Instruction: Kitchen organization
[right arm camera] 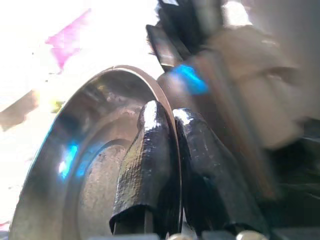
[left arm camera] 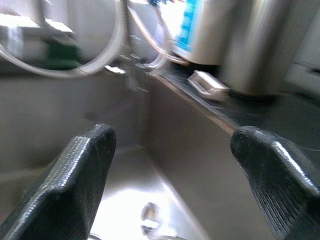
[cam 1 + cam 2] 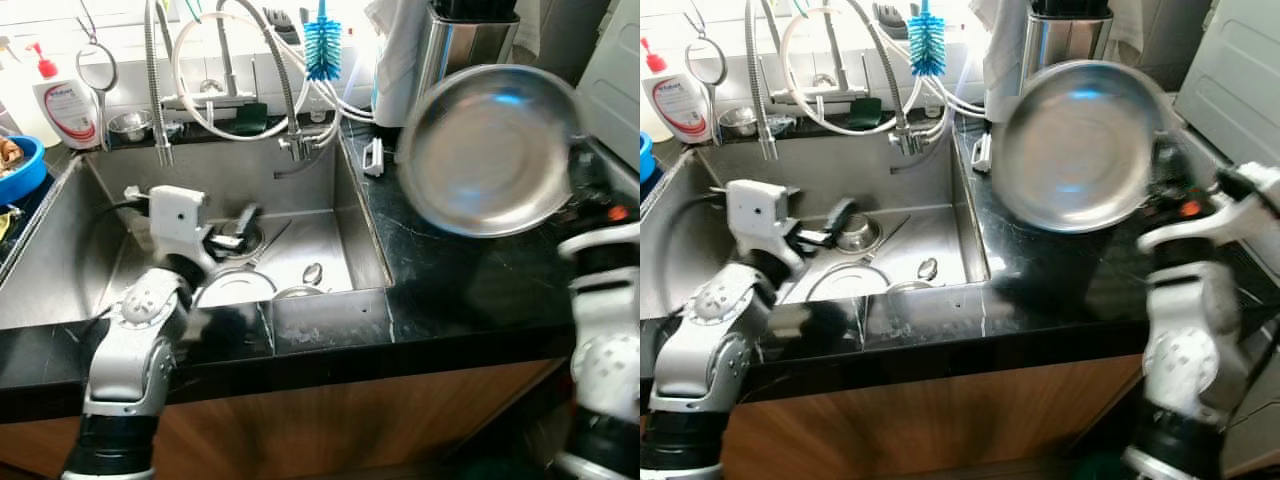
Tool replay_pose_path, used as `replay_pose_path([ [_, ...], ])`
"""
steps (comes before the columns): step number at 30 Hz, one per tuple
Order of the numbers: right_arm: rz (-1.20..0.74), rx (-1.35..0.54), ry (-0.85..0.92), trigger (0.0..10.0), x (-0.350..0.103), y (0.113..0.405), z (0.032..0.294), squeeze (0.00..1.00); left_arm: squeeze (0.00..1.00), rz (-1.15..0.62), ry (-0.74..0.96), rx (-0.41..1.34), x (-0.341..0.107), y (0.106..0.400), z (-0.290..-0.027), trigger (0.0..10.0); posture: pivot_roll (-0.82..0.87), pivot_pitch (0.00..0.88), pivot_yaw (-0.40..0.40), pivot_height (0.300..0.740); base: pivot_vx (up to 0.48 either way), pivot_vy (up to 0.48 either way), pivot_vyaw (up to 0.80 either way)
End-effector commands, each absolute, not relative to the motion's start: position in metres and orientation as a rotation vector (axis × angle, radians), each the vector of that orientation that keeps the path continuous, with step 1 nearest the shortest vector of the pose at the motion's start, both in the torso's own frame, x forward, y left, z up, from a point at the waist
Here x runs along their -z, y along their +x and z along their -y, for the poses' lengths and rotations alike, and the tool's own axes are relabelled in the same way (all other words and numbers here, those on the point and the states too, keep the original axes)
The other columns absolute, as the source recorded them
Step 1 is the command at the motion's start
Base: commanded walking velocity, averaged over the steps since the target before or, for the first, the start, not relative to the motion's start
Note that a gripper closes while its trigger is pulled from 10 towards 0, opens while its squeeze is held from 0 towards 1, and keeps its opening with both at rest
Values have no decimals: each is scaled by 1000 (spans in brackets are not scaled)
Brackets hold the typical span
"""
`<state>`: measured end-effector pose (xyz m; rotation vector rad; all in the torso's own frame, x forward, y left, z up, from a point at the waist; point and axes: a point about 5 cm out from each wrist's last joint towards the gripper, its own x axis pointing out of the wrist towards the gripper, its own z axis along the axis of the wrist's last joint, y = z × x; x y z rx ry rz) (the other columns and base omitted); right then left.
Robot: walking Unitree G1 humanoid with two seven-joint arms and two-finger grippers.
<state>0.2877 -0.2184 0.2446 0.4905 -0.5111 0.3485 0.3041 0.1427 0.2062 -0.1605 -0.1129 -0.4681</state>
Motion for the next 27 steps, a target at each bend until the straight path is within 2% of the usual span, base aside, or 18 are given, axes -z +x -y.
replay_pose_path([
  [1,542,-410,475,10000,-252,282,213,0,0,114,-193,507,-211,301,-141,10000,25,9,-5,740,0,0,0],
  [6,527,-445,472,10000,-246,280,205,0,0,114,-257,520,-214,300,-140,10000,32,2,-11,740,0,0,0],
  [14,453,-439,412,10000,-236,283,197,0,0,150,-446,444,-230,304,-159,10000,37,0,-15,740,0,0,0],
  [16,439,-432,400,10000,-234,284,195,0,0,154,-456,443,-231,304,-160,10000,37,0,-15,740,0,0,0],
  [20,354,-452,340,10000,-218,288,181,0,0,117,-385,537,-225,296,-144,10000,37,0,-14,740,0,0,0],
  [27,316,-451,341,10000,-215,291,176,0,0,107,-369,566,-226,294,-140,10000,38,0,-15,740,0,0,0],
])
